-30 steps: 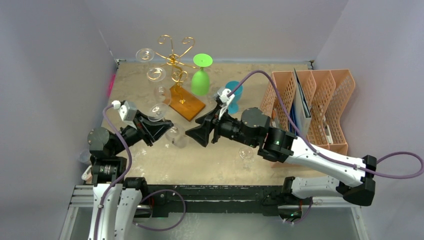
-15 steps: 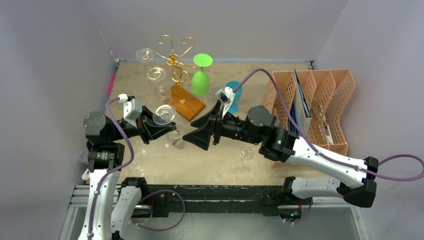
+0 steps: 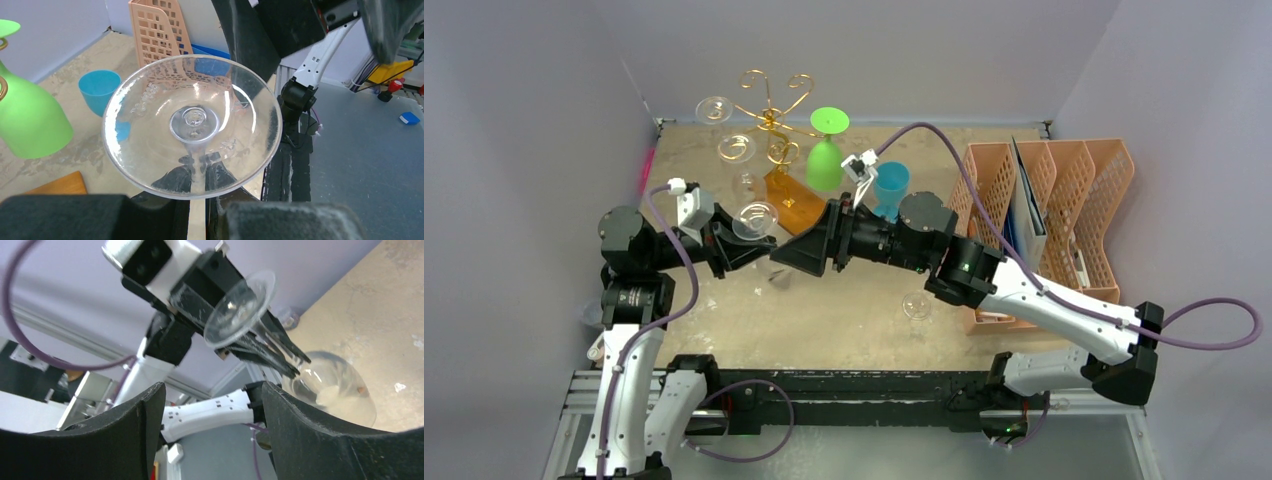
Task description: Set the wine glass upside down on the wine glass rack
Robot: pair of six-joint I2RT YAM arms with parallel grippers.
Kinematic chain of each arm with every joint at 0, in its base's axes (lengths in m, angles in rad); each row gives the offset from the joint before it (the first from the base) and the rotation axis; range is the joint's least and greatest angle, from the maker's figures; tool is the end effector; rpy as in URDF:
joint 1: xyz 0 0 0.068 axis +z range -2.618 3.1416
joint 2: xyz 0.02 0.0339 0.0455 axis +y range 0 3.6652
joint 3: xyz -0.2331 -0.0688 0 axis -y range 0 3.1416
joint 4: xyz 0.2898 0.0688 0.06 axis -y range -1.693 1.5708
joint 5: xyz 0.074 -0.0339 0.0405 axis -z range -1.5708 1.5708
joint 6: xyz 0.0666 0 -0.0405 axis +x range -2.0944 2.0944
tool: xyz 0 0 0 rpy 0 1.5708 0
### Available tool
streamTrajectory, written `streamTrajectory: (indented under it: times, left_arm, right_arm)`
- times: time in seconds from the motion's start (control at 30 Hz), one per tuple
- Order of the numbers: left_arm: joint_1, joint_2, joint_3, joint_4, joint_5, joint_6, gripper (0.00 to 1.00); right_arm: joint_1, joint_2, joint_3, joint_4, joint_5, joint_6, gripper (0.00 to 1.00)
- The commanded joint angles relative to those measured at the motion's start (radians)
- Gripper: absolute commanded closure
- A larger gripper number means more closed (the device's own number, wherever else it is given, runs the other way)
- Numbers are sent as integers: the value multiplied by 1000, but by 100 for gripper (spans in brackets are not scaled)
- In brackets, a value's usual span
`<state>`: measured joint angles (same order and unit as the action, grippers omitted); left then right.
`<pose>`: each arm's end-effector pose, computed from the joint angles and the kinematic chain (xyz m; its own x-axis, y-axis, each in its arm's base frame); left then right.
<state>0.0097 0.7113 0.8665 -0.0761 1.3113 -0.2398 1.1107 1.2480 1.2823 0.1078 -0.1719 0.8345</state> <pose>0.2119 -0.0623 0.3769 -0.1515 -0.0624 -0.9865 0.9522 0.2585 -0.1626 0.1549 0.3382 0.4242 -0.6676 0.2970 -0.6827 -0.6899 0.0979 0.7172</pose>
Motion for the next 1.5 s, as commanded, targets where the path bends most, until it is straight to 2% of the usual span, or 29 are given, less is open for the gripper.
streamTrajectory:
  times: [0.0, 0.1, 0.3, 0.4, 0.53, 0.67, 0.83, 1.1, 1.3, 1.47]
  left_arm:
    - [-3, -15, 13, 32, 9, 57, 100]
    - [-2, -24, 4, 26, 7, 71, 100]
    - [-3, -40, -13, 5, -23, 118, 100]
    - [-3, -49, -24, -12, -46, 163, 100]
    - [-4, -48, -32, -27, -57, 194, 100]
    - [-4, -47, -37, -39, -70, 212, 100]
    - [-27, -56, -40, -40, -84, 216, 100]
    - [-27, -76, -51, -32, -111, 218, 100]
    - [-27, -84, -57, -35, -152, 230, 100]
    - [-28, -84, -58, -42, -170, 229, 100]
  right_arm:
    - [-20, 2, 76, 28, -1, 93, 28]
    - [-26, 9, 108, -5, 16, 115, 30]
    - [-59, 53, 208, -223, 99, 184, 34]
    - [-81, 87, 245, -293, 80, 214, 35]
    - [-86, 145, 299, -338, 18, 203, 39]
    - [-87, 174, 295, -267, -68, 181, 44]
    - [-87, 179, 298, -295, -49, 168, 47]
    - [-86, 211, 350, -422, 27, 114, 69]
    - [-88, 221, 358, -417, 21, 120, 82]
    - [-93, 209, 345, -385, 36, 129, 97]
